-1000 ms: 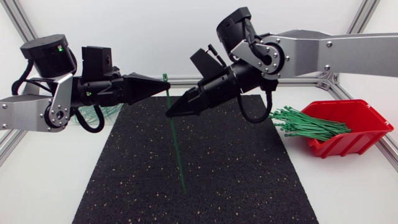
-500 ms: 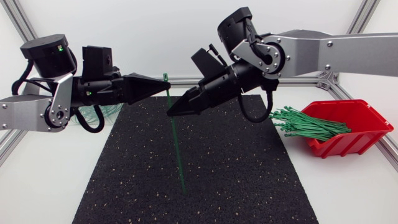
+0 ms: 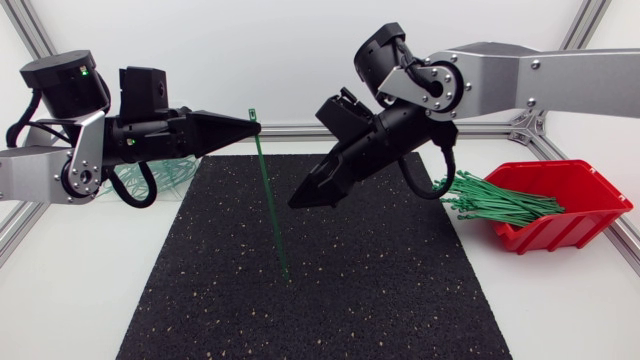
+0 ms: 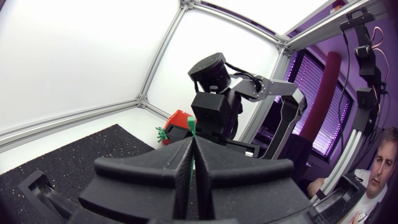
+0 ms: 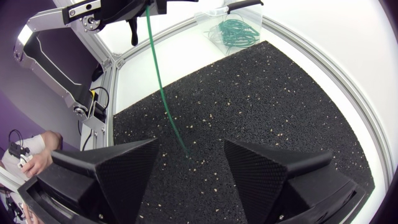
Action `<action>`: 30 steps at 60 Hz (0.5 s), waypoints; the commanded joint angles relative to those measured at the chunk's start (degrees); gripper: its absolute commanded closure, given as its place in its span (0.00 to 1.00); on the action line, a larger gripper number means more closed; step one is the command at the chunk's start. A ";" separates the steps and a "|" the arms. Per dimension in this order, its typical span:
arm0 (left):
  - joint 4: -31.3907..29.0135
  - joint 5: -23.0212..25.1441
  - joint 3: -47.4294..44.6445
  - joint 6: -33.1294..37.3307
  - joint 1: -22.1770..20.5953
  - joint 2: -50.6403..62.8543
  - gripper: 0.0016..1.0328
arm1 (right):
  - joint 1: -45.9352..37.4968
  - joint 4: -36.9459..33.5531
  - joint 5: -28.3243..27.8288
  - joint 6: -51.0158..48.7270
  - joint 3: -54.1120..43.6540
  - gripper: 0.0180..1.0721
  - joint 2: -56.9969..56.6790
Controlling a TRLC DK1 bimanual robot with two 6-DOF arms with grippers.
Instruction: Take a green cable tie from the red box, thread the tail through the head to close it, then place it in the transparent bin on the left.
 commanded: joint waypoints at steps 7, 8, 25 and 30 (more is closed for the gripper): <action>-4.57 -1.92 -1.02 10.78 0.03 0.48 0.97 | -0.15 -1.88 1.39 -4.91 -1.20 0.18 -1.39; -5.45 -2.88 -1.19 12.36 -0.23 0.48 0.97 | -0.24 -1.88 1.57 -4.99 -1.47 0.18 -1.39; -23.29 -13.26 0.83 36.80 -3.39 5.58 0.97 | -1.12 -0.12 8.95 -9.30 -5.51 0.16 -2.53; -29.88 -15.10 3.55 39.87 -3.31 6.28 0.97 | -2.09 -0.29 11.59 -11.41 -5.95 0.16 -3.85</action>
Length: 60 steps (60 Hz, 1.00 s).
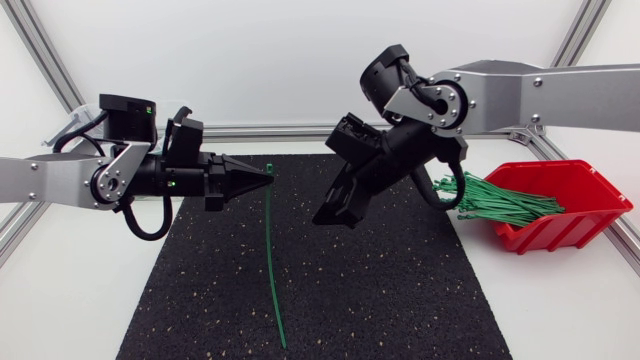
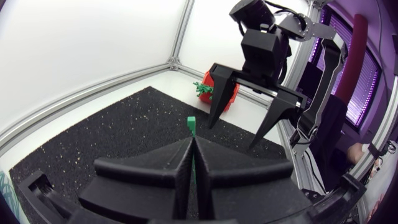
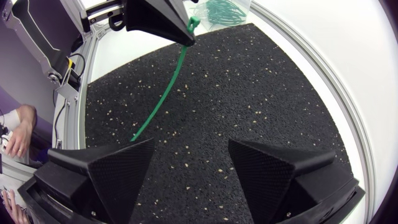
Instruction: Take a green cable tie from the red box, thread the tail through the head to close it, then place it in the transparent bin on the left.
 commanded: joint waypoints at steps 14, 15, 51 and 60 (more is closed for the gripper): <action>-25.41 -1.05 13.40 8.75 0.96 1.43 0.97 | -1.89 0.10 9.01 -9.11 -5.56 0.06 -7.46; -25.94 -1.05 13.66 8.75 0.88 1.43 0.97 | -1.28 0.19 10.68 -9.72 -6.00 0.06 -7.81; -50.72 0.53 33.96 10.15 -6.16 16.90 0.97 | 12.08 8.36 33.71 -28.88 -21.90 0.05 -15.29; -50.72 1.68 35.28 10.42 -6.07 19.62 0.97 | 15.77 19.17 39.86 -34.07 -26.83 0.05 -15.64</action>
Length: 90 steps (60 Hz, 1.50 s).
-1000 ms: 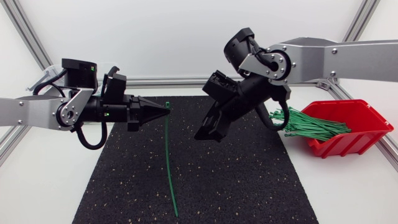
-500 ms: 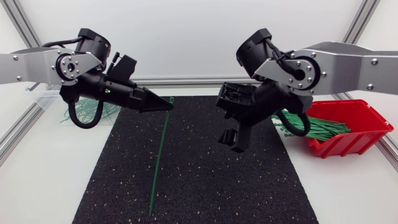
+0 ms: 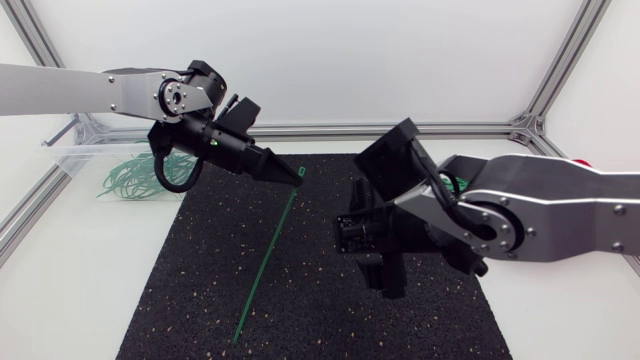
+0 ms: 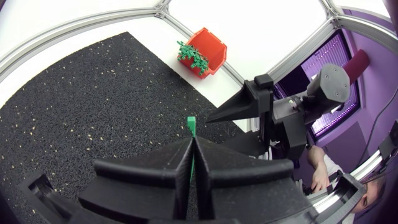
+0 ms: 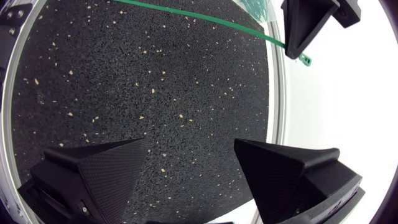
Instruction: Take a green cable tie from the red box, thread the tail through the head to close it, then place it in the transparent bin on the left.
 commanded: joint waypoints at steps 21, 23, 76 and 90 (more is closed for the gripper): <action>-1.72 1.61 1.62 2.68 0.56 3.28 0.97 | 13.78 5.28 16.48 -3.75 -4.78 0.11 8.17; -2.08 1.61 1.62 3.21 0.65 3.28 0.97 | 14.92 6.07 17.10 -4.10 -5.05 0.13 8.17; -5.33 2.14 5.14 4.18 1.61 6.79 0.97 | 26.44 43.87 15.87 -18.25 -11.73 0.05 18.10; -7.97 2.23 6.37 5.94 1.61 7.85 0.97 | 28.64 48.61 14.90 -19.39 -11.82 0.11 21.44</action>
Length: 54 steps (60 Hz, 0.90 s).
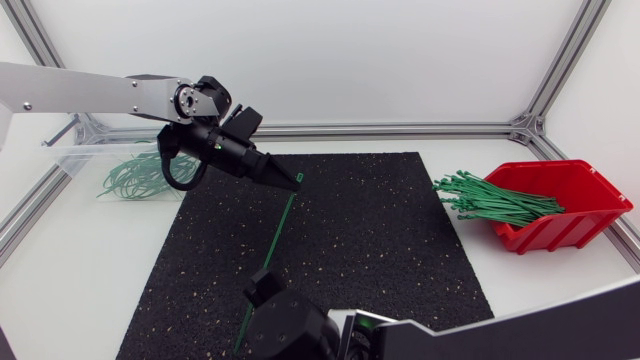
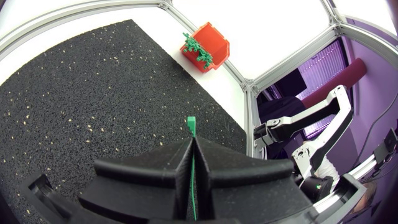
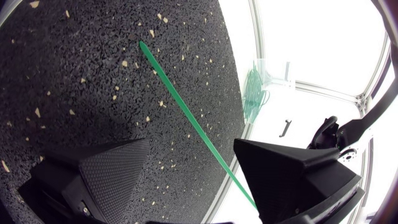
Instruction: Take a green cable tie from the red box, thread the tail through the head to close it, then place it in the transparent bin on the left.
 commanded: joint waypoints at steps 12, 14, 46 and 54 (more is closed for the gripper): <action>-3.23 0.74 1.62 3.39 0.21 1.42 0.97 | 1.91 5.40 -0.42 -3.32 0.21 0.14 4.45; -3.50 0.83 1.62 3.74 0.21 1.42 0.97 | 2.08 5.66 -0.34 -3.23 0.56 0.14 4.89; -6.84 1.89 2.42 6.73 0.39 1.95 0.97 | 3.58 14.10 -1.21 -4.90 3.29 0.19 8.84; -7.80 1.98 2.94 7.61 0.56 2.48 0.97 | 3.58 14.37 -1.83 -5.16 3.29 0.34 9.19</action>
